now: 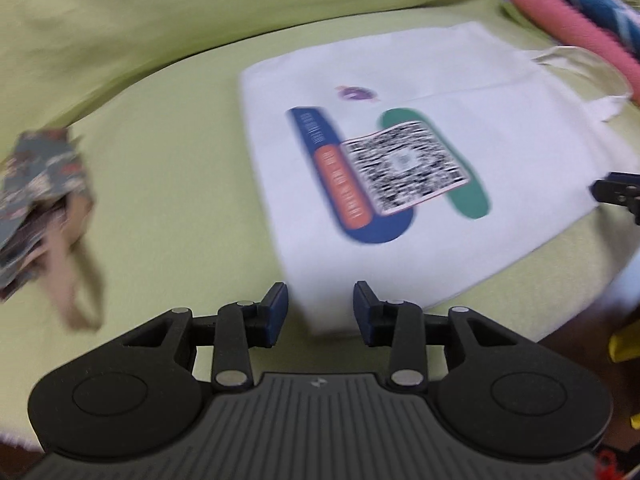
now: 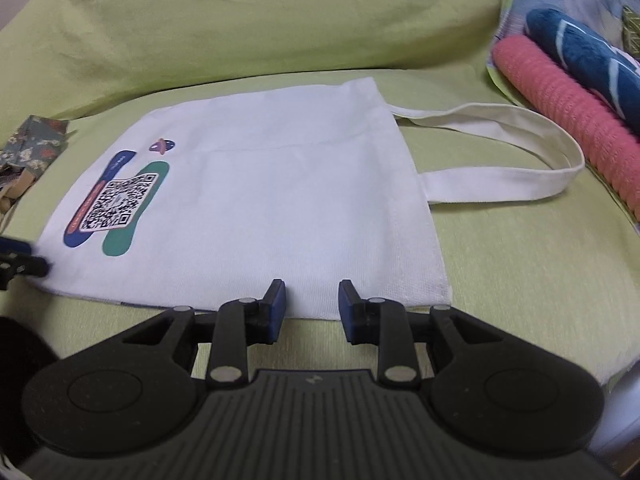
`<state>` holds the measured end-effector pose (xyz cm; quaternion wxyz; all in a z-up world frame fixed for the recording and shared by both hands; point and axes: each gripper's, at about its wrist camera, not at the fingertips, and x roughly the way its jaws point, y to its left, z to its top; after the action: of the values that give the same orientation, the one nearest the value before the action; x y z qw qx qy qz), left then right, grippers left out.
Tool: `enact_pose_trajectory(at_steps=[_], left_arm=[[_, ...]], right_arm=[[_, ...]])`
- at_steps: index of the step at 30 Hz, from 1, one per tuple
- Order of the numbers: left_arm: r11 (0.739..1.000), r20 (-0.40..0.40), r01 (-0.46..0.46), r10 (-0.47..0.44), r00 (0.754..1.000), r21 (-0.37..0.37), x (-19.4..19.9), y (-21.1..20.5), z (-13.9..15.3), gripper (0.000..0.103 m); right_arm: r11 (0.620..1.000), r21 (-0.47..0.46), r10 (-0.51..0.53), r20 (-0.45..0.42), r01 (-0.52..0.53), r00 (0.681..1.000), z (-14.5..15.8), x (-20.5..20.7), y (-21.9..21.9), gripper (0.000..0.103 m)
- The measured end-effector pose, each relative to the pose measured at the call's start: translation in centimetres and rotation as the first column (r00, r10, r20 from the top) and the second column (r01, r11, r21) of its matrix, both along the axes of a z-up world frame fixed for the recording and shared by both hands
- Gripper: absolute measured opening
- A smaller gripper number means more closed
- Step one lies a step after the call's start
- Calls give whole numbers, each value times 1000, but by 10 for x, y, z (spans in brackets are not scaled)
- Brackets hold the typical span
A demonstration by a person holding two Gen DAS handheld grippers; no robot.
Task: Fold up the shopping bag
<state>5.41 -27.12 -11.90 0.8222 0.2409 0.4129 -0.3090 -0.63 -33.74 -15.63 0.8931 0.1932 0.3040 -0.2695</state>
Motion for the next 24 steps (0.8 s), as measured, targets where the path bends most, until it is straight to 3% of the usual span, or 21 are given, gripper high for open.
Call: enact_pose_trajectory(at_steps=[2, 5, 8, 13, 18, 24], left_arm=[[999, 26, -38, 39, 999, -36, -10, 12, 22, 43], [992, 79, -61, 70, 994, -107, -30, 23, 57, 53], [984, 133, -53, 76, 988, -172, -43, 17, 82, 62], [969, 187, -26, 74, 980, -246, -62, 29, 115, 73], [966, 195, -5, 57, 979, -259, -74, 36, 127, 75], [969, 167, 4, 39, 985, -248, -87, 41, 125, 76]], right_arm=[[1000, 13, -24, -35, 24, 999, 6, 9, 2, 31], [999, 26, -45, -34, 46, 998, 28, 10, 13, 37], [999, 0, -45, 41, 45, 998, 58, 0, 30, 52], [996, -67, -52, 144, 62, 988, 106, -17, 52, 62], [990, -110, -65, 205, 89, 977, 132, -30, 67, 71], [988, -92, -101, 209, 122, 973, 127, -44, 77, 71]])
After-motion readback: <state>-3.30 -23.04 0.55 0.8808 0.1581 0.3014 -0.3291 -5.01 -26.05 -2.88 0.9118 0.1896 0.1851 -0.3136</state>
